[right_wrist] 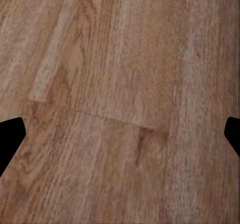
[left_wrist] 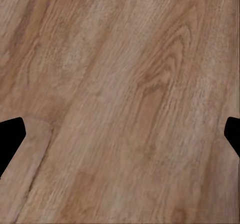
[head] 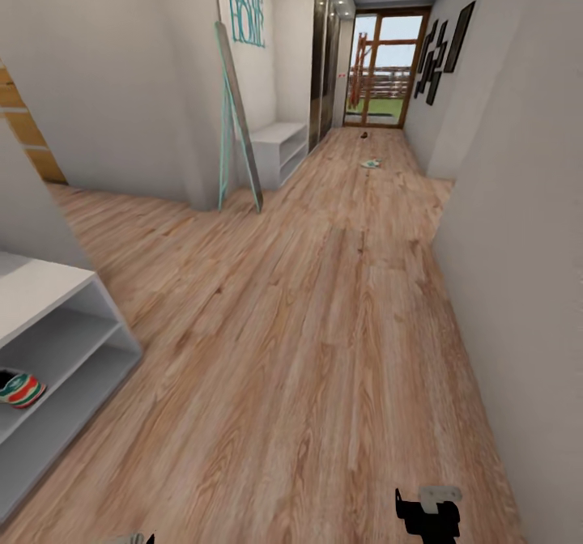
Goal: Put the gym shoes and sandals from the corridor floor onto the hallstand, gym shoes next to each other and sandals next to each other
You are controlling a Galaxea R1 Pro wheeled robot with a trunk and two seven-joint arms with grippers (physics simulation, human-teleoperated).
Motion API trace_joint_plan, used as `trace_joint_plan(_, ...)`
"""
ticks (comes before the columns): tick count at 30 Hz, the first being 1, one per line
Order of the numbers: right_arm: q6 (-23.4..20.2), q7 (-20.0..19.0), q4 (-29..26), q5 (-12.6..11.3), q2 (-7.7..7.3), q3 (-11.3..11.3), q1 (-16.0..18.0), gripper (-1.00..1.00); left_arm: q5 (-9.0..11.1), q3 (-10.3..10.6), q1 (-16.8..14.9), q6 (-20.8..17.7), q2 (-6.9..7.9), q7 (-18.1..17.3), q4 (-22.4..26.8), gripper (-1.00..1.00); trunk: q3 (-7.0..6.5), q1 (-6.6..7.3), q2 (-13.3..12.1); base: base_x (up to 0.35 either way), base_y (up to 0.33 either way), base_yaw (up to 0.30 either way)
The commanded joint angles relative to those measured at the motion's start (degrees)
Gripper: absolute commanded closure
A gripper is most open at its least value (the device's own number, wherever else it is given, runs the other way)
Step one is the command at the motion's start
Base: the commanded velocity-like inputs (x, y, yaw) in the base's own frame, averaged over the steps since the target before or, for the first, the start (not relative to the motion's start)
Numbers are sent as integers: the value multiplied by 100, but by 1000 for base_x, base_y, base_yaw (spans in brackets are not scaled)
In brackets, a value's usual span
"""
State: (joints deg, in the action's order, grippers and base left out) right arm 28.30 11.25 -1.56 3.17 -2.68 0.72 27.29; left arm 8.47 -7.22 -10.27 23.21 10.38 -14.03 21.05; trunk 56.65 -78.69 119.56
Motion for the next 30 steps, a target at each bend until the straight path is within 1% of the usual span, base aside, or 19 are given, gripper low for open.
trace_joint_plan(1, 8, 34, 7, 34, 2, 7, 5, -100, 53, -19, -2, 0, -1, -56, -4, -100, -2, -3, 1, 338, 0, -238)
trace_joint_plan(10, 8, 28, 7, 34, 4, 7, 5, -100, 33, -16, -2, 0, -1, -52, -4, -100, -61, -3, 1, 339, 0, -235)
trace_joint_plan(21, 8, 27, 7, 34, 2, 7, 6, -100, 55, -16, -2, 0, -1, -48, -4, -100, -133, -3, 1, 339, 0, -229)
trace_joint_plan(30, 15, 11, 7, 58, -13, 20, 6, -100, 58, -24, -2, 0, -1, -40, -4, -100, -146, -3, 1, 339, 0, -49)
